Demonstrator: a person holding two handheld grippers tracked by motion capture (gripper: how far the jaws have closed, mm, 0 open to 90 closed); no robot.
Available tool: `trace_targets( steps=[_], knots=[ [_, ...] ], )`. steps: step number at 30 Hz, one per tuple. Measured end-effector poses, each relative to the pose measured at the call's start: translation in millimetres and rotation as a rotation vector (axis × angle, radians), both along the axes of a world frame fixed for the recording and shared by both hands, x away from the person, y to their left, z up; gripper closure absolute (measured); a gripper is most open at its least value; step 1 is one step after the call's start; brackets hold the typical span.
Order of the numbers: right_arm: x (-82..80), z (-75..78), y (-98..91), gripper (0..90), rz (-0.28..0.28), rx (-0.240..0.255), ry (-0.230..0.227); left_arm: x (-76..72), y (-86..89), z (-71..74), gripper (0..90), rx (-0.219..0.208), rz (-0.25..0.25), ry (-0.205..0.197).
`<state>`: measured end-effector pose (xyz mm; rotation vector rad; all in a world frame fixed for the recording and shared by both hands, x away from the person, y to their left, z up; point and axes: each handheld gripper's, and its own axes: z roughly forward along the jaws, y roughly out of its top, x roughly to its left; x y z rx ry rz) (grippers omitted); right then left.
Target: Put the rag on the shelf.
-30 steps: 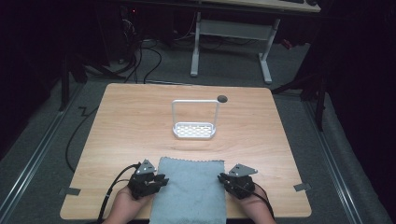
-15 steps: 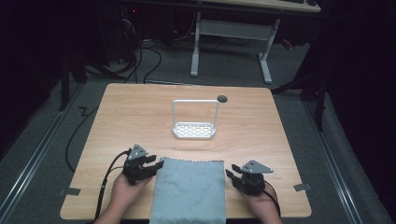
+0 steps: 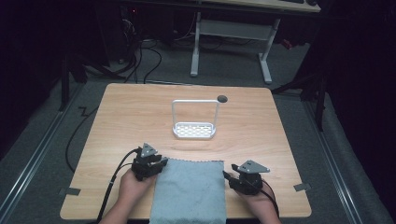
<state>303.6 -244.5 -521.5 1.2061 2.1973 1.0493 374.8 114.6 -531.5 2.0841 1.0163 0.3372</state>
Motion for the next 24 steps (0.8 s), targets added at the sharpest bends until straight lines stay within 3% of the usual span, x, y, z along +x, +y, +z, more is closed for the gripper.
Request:
trace_targets(
  steps=[2, 7, 13, 15, 18, 19, 21, 24],
  knots=[
    [1.9, -0.4, 3.0, 50.4, -0.003, 0.001, -0.001, -2.4, -0.7, -0.1, 73.6, 0.005, -0.01, -0.008],
    [17.5, -0.4, 15.9, 49.6, -0.022, 0.011, 0.012, -3.5, 0.5, -1.6, 86.2, -0.029, -0.027, 0.015],
    [41.3, -6.0, 26.5, 52.3, -0.036, -0.023, 0.084, -3.3, 2.5, -2.6, 88.3, -0.042, -0.035, 0.018],
    [42.6, -8.2, 29.6, 53.9, -0.043, -0.042, 0.072, -3.4, 2.9, -2.7, 88.4, -0.046, -0.036, 0.02],
    [42.6, -6.9, 31.3, 59.7, -0.046, -0.054, 0.078, -3.4, 2.9, -2.7, 88.4, -0.049, -0.032, 0.022],
    [40.4, -7.8, 31.6, 67.2, -0.034, -0.054, 0.063, -3.5, 3.0, -2.7, 88.5, -0.052, -0.031, 0.025],
    [39.0, -8.2, 32.3, 69.4, -0.032, -0.049, 0.06, -3.8, 3.3, -2.6, 88.6, -0.054, -0.032, 0.03],
    [36.3, -9.0, 34.2, 79.7, -0.022, -0.042, 0.054, -4.4, 3.5, -2.5, 88.6, -0.06, -0.031, 0.037]
  ],
)
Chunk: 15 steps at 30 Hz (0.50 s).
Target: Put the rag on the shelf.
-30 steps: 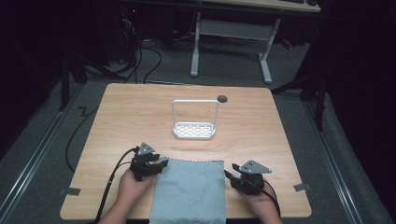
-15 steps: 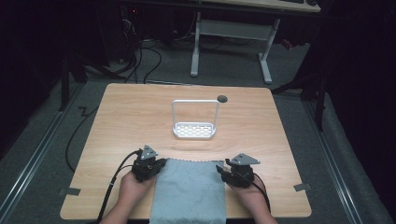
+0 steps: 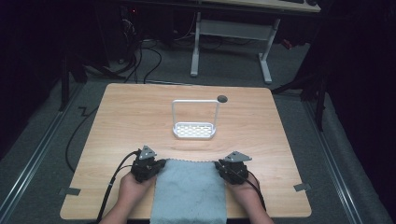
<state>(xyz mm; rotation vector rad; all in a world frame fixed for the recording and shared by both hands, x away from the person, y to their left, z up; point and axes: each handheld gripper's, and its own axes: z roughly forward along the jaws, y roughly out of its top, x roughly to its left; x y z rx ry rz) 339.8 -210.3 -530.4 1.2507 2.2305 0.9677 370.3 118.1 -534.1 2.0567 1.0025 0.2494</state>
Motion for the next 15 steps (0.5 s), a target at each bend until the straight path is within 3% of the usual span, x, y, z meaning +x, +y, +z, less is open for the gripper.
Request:
trace_targets(
  steps=[3, 7, 9, 15],
  knots=[
    [-0.8, -0.8, 0.4, 87.9, 0.021, 0.014, -0.001, -0.3, 0.1, 0.0, 88.6, -0.009, -0.006, 0.009],
    [-1.1, -0.2, -2.0, 88.7, 0.026, 0.036, -0.004, -2.0, 0.2, 0.9, 88.7, -0.017, -0.007, -0.005],
    [-2.6, 1.5, -4.0, 88.8, 0.019, 0.058, -0.009, -3.8, 1.2, 3.4, 88.7, -0.047, -0.004, -0.017],
    [-8.6, 10.1, -7.8, 88.8, 0.013, 0.105, -0.074, -11.2, 2.9, 13.2, 88.8, -0.106, 0.001, -0.066]
  ],
)
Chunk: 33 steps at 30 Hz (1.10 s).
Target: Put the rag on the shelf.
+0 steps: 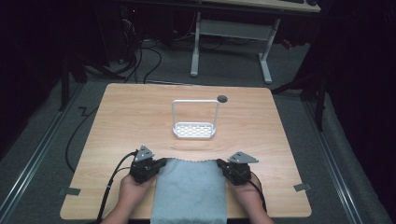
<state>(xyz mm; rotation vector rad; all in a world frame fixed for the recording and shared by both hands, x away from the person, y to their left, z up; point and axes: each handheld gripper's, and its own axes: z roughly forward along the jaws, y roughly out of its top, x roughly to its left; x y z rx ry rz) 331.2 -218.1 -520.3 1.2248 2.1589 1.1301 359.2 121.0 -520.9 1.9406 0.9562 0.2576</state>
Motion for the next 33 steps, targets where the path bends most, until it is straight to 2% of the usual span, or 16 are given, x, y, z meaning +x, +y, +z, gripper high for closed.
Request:
trace_targets(
  steps=[9, 10, 14, 21, 24, 26, 28, 29, 30, 32, 33],
  knots=[
    [-7.9, 14.0, 0.2, 88.9, -0.009, 0.046, -0.087, -8.1, 3.3, 14.9, 88.9, -0.059, 0.016, -0.072],
    [-8.7, 18.5, 0.6, 88.9, -0.014, 0.058, -0.114, -8.4, 3.5, 16.4, 88.8, -0.065, 0.019, -0.08],
    [-9.0, 25.8, 0.0, 89.0, -0.027, 0.075, -0.141, -8.6, 4.7, 23.0, 88.8, -0.085, 0.023, -0.098],
    [-7.9, 42.2, 0.2, 88.9, -0.032, 0.093, -0.202, -7.6, 7.2, 42.9, 89.1, -0.119, 0.036, -0.169],
    [-7.5, 49.1, -0.6, 89.0, -0.039, 0.105, -0.228, -5.7, 8.5, 49.1, 89.1, -0.127, 0.043, -0.188],
    [-5.7, 58.3, -1.2, 89.0, -0.041, 0.112, -0.257, -5.0, 9.0, 52.9, 89.1, -0.134, 0.046, -0.197],
    [-5.4, 61.9, -1.3, 89.0, -0.047, 0.119, -0.266, -4.5, 9.3, 57.4, 89.1, -0.146, 0.048, -0.208],
    [-4.4, 69.5, -2.2, 89.0, -0.049, 0.128, -0.285, -4.1, 9.4, 59.6, 89.1, -0.146, 0.048, -0.215],
    [-4.4, 69.5, -2.2, 89.0, -0.049, 0.128, -0.285, -3.8, 9.4, 62.8, 89.1, -0.152, 0.05, -0.225],
    [-3.9, 82.7, -3.1, 89.0, -0.055, 0.14, -0.319, -2.4, 9.8, 71.4, 89.2, -0.165, 0.051, -0.247],
    [-3.9, 82.7, -3.1, 89.0, -0.055, 0.14, -0.319, -1.9, 10.0, 74.5, 89.2, -0.168, 0.052, -0.255]
  ],
)
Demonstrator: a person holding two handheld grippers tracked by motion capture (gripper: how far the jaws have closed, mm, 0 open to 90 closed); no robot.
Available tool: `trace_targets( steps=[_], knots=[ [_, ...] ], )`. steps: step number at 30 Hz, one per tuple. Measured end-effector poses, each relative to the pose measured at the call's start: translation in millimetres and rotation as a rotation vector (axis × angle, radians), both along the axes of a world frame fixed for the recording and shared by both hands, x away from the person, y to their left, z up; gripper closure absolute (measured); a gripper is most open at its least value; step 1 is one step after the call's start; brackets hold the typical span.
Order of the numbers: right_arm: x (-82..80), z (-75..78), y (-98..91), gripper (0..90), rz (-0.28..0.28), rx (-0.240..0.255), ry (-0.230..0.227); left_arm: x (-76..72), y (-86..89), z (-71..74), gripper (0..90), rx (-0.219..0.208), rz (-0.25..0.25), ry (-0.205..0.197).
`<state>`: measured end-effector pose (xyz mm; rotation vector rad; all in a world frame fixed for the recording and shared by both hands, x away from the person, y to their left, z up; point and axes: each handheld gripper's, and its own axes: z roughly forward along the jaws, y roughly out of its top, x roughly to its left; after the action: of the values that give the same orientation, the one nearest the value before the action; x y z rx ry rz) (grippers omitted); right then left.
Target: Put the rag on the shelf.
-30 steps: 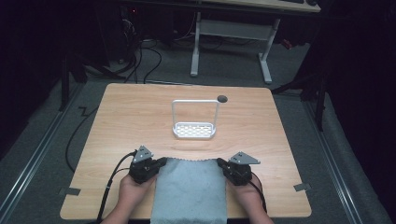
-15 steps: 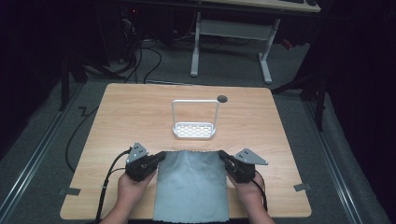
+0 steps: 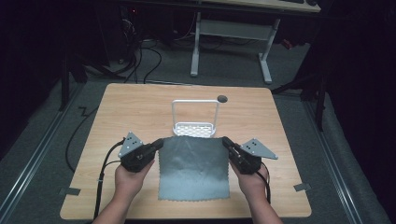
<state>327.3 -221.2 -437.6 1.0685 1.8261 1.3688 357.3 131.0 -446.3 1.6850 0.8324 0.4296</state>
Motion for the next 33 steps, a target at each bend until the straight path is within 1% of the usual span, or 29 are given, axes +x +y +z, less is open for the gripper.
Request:
trace_targets(
  steps=[2, 5, 6, 8, 9, 11, 16, 17, 18, 20, 24, 31, 32, 33],
  knots=[
    [0.4, 8.1, -1.0, 89.0, -0.002, 0.003, -0.022, 1.4, 0.0, 9.7, 89.2, -0.013, 0.004, -0.026],
    [1.3, 18.0, -2.4, 89.0, -0.005, 0.014, -0.048, 3.1, 0.6, 22.6, 89.2, -0.022, 0.006, -0.058],
    [2.3, 25.2, -3.4, 89.0, -0.012, 0.027, -0.063, 3.6, 0.7, 26.6, 89.3, -0.025, 0.007, -0.069],
    [2.9, 27.4, -4.1, 89.0, -0.012, 0.028, -0.071, 4.5, 0.7, 33.0, 89.3, -0.034, 0.01, -0.085],
    [3.3, 30.3, -4.4, 89.0, -0.016, 0.036, -0.073, 5.2, 0.8, 36.5, 89.3, -0.037, 0.011, -0.093],
    [4.5, 36.2, -5.7, 89.0, -0.017, 0.046, -0.089, 6.8, 0.9, 44.1, 89.3, -0.037, 0.01, -0.108],
    [6.3, 47.7, -7.3, 89.1, -0.016, 0.06, -0.112, 9.0, -0.2, 58.5, 89.3, -0.041, 0.011, -0.143],
    [6.6, 50.5, -7.6, 89.1, -0.017, 0.061, -0.116, 9.7, -0.4, 60.6, 89.3, -0.036, 0.012, -0.149],
    [7.3, 52.5, -8.4, 89.1, -0.015, 0.058, -0.124, 10.6, -0.7, 62.5, 89.4, -0.04, 0.014, -0.153],
    [8.3, 56.0, -8.8, 89.1, -0.014, 0.066, -0.13, 12.6, 0.0, 65.6, 89.4, -0.042, 0.015, -0.16],
    [10.8, 63.3, -8.6, 89.1, -0.014, 0.07, -0.148, 17.2, -0.2, 68.5, 89.4, -0.05, 0.022, -0.167],
    [16.5, 67.9, -8.3, 89.1, -0.018, 0.068, -0.158, 27.9, -0.4, 71.4, 89.4, -0.053, 0.02, -0.17],
    [17.9, 68.5, -8.8, 89.1, -0.02, 0.071, -0.154, 29.6, -0.5, 72.2, 89.4, -0.044, 0.019, -0.171],
    [19.8, 69.0, -9.3, 89.1, -0.02, 0.069, -0.156, 30.7, -0.8, 72.6, 89.4, -0.045, 0.018, -0.174]
  ],
)
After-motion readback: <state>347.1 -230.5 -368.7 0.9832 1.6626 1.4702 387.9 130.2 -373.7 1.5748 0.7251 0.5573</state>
